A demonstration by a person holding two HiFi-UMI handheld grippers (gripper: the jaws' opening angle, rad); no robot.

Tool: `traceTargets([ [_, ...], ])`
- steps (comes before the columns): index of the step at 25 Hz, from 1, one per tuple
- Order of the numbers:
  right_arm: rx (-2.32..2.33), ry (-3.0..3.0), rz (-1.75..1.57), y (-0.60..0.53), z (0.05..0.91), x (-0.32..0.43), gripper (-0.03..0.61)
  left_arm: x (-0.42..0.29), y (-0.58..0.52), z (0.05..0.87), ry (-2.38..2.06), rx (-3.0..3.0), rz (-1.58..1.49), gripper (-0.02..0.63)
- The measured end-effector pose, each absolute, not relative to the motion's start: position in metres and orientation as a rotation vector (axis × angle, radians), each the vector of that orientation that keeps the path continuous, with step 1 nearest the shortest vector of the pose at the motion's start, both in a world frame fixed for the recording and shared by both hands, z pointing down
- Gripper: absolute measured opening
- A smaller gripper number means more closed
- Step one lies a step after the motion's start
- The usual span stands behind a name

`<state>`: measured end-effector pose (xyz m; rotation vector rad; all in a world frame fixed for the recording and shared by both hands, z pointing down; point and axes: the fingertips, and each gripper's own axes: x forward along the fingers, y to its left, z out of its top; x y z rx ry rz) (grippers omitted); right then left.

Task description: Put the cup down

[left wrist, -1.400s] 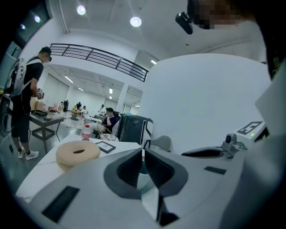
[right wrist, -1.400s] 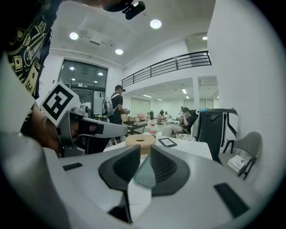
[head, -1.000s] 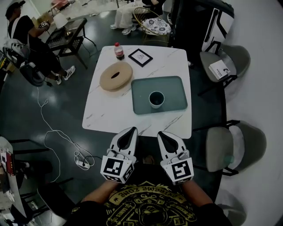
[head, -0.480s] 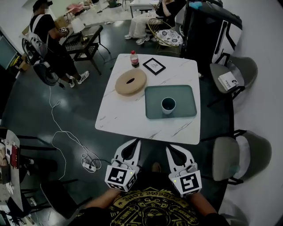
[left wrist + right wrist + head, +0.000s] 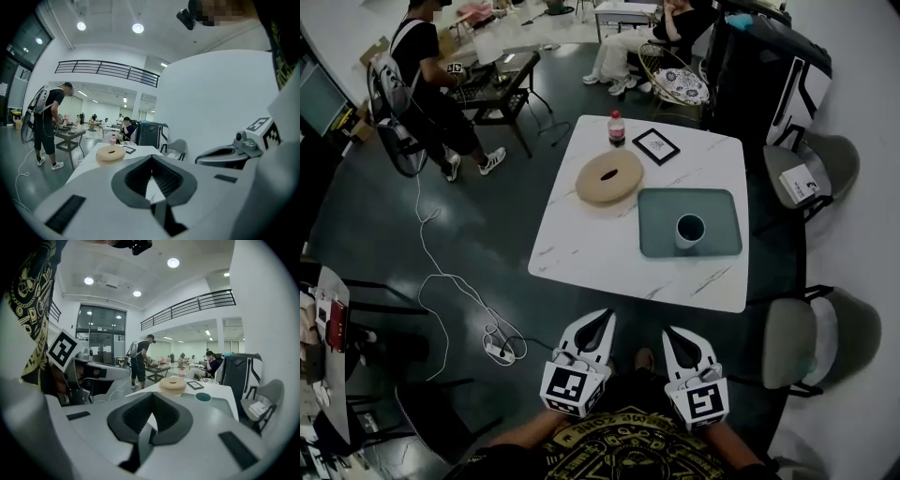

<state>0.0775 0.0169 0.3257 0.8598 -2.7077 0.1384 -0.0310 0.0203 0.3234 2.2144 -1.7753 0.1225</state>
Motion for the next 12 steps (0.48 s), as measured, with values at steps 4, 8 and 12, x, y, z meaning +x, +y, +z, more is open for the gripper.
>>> traceTargets([
  [4,0.864,-2.697,0.144,0.025,0.329,0.066,0.005,-0.038,0.025,0.328,-1.749,2.228,0.113,0.009],
  [8,0.881,-2.681,0.125,0.032,0.328,0.058,0.005,-0.047,0.033,0.328,-1.740,2.238,0.095,0.009],
  [12,0.894,-2.669,0.119,0.038,0.327,0.050,0.005,-0.055,0.039,0.327,-1.732,2.244,0.079,0.009],
])
